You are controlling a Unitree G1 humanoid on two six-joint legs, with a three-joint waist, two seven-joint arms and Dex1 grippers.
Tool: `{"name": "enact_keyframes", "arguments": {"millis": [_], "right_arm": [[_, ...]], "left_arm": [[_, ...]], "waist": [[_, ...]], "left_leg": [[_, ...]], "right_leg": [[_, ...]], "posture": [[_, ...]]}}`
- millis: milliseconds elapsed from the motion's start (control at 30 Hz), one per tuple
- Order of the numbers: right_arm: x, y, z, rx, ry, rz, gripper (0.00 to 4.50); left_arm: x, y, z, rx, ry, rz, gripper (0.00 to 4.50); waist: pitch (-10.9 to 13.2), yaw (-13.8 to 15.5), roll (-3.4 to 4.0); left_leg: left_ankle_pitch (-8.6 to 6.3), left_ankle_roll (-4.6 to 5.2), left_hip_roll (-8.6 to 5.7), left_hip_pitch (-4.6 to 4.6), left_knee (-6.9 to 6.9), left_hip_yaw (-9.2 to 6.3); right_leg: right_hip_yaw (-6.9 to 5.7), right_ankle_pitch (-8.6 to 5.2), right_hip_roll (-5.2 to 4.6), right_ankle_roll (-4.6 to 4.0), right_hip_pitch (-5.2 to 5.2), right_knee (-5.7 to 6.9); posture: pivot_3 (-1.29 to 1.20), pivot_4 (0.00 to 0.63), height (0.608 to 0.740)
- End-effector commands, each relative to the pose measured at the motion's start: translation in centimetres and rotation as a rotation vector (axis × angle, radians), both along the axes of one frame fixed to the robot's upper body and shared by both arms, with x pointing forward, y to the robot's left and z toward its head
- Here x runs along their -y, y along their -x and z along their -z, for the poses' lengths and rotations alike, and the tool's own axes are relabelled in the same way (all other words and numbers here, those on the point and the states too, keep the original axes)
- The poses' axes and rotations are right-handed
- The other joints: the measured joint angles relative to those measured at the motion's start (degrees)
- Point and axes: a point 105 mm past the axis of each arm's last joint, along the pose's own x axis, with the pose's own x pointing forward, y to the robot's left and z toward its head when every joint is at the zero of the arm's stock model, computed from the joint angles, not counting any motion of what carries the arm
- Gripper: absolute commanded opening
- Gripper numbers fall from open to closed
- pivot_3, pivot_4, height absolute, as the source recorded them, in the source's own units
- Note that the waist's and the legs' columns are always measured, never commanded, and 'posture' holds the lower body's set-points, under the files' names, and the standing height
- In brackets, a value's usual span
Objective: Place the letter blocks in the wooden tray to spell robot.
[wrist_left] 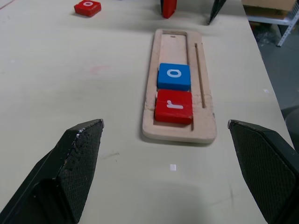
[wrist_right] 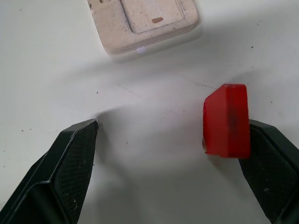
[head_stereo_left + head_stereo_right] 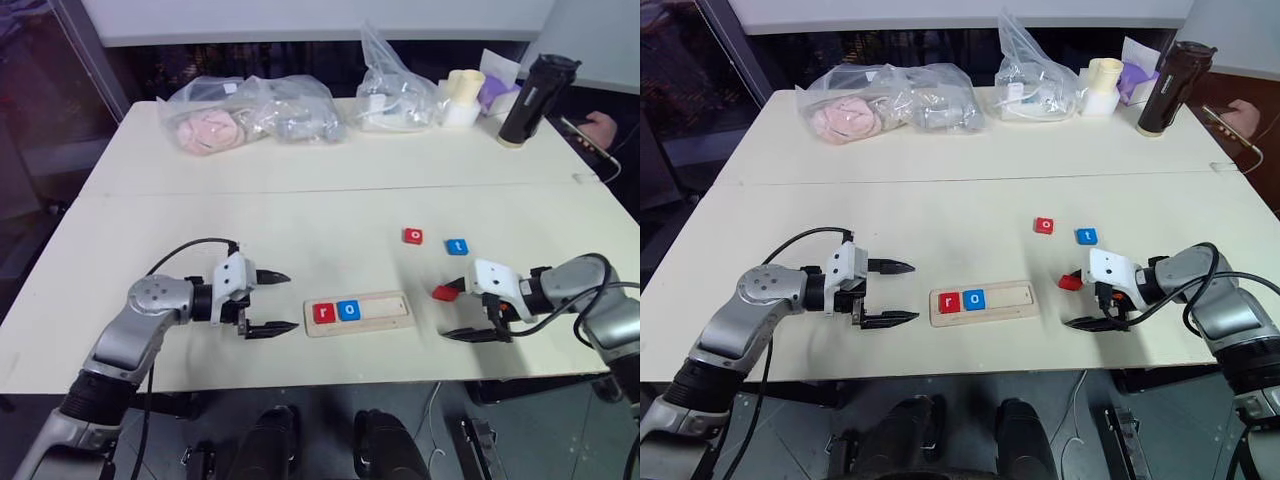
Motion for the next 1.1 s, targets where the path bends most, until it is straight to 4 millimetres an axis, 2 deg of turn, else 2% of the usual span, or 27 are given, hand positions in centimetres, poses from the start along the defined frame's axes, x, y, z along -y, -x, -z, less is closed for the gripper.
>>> {"name": "enact_keyframes", "arguments": {"millis": [33,233,500,733,1100], "right_arm": [[-0.3,-0.3,-1.5,0.053,-0.009,-0.018,4.48],[-0.9,0.9,-2.9,0.066,-0.017,-0.045,4.48],[-0.7,3.1,-3.0,0.032,0.014,-0.047,4.48],[-1.0,1.2,-4.3,0.123,-0.027,0.039,4.48],[0.1,-0.3,-1.2,0.067,0.033,0.042,4.48]], "left_arm": [[-0.2,0.1,-1.0,0.042,0.004,0.002,4.5],[-0.1,0.2,-0.9,0.04,0.003,-0.001,4.5],[0.3,-0.4,-1.0,0.051,0.012,0.003,4.5],[0.5,-0.5,-0.9,0.05,0.015,0.014,4.5],[0.4,-0.4,-0.9,0.05,0.007,0.015,4.5]], "waist": [[0.0,0.0,0.0],[0.0,0.1,0.01],[0.0,0.0,0.01],[0.0,0.0,0.02],[0.0,-0.1,0.03]], "left_leg": [[0.0,0.0,0.0,0.0,0.01,0.0],[0.0,0.0,0.0,-0.02,-0.01,0.0],[-0.09,-0.13,0.0,-0.03,0.09,0.0],[-0.06,-0.1,0.0,-0.04,0.14,0.01],[-0.02,-0.01,0.0,-0.02,0.22,0.01]], "right_leg": [[0.0,0.0,0.0,0.0,0.0,0.0],[0.01,0.0,-0.01,0.0,-0.02,0.0],[0.01,0.0,-0.04,0.0,0.03,-0.01],[0.01,0.01,-0.04,-0.01,0.03,0.01],[-0.01,0.02,-0.01,-0.01,0.06,0.04]], "posture": [[0.0,0.15,0.738],[0.0,0.15,0.738],[0.0,0.15,0.738],[0.0,0.15,0.738],[0.0,0.15,0.738]]}}
